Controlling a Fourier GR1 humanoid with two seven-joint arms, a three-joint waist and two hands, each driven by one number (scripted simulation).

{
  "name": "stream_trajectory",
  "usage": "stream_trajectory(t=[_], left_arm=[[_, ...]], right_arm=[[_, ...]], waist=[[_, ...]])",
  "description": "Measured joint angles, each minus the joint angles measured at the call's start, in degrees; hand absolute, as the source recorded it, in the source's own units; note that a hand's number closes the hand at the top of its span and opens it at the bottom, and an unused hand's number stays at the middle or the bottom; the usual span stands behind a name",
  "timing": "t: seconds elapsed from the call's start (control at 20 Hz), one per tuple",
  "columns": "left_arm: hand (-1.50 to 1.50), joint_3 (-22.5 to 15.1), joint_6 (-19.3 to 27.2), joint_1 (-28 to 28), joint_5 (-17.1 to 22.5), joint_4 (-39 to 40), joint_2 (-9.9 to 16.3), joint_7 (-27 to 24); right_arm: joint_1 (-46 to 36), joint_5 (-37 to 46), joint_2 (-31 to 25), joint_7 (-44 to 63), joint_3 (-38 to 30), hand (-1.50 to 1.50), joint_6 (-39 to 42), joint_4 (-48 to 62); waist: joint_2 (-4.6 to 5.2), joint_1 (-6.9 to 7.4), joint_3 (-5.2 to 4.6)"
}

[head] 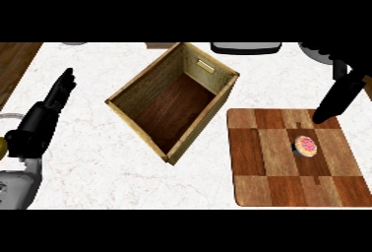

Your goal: Pick the cupcake from the cutting board and place it in the basket

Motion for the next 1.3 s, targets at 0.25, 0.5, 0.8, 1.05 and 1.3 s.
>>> stream_trajectory(t=[0.25,0.5,0.8,1.05,1.3], left_arm=[[0.00,1.57,-1.57,-0.42,0.77,-0.12,0.42,0.49],[0.00,1.76,-1.77,0.07,-0.42,0.03,-0.80,-0.70],[0.00,1.50,-1.60,-0.61,-1.98,-1.03,-2.26,0.88],[0.00,2.46,-2.40,-0.61,-2.32,-0.97,-2.78,0.99],[0.00,2.95,-2.83,-0.09,-3.43,-1.96,-3.72,1.61]], right_arm=[[1.00,-5.32,-2.17,2.47,-1.96,-1.50,4.90,-1.33],[2.67,-5.54,-2.17,1.89,-2.45,-1.50,7.12,-0.63],[6.24,-1.10,0.15,0.28,-0.81,-1.50,8.54,0.68],[9.11,2.19,1.92,-0.70,-0.19,-1.50,9.63,2.11],[12.79,6.80,3.05,-2.58,-0.82,-1.50,10.55,2.51]], waist=[[0.23,-0.01,0.12],[0.42,0.33,0.18],[0.51,0.55,0.21],[0.55,0.58,0.23],[0.53,0.50,0.24]])
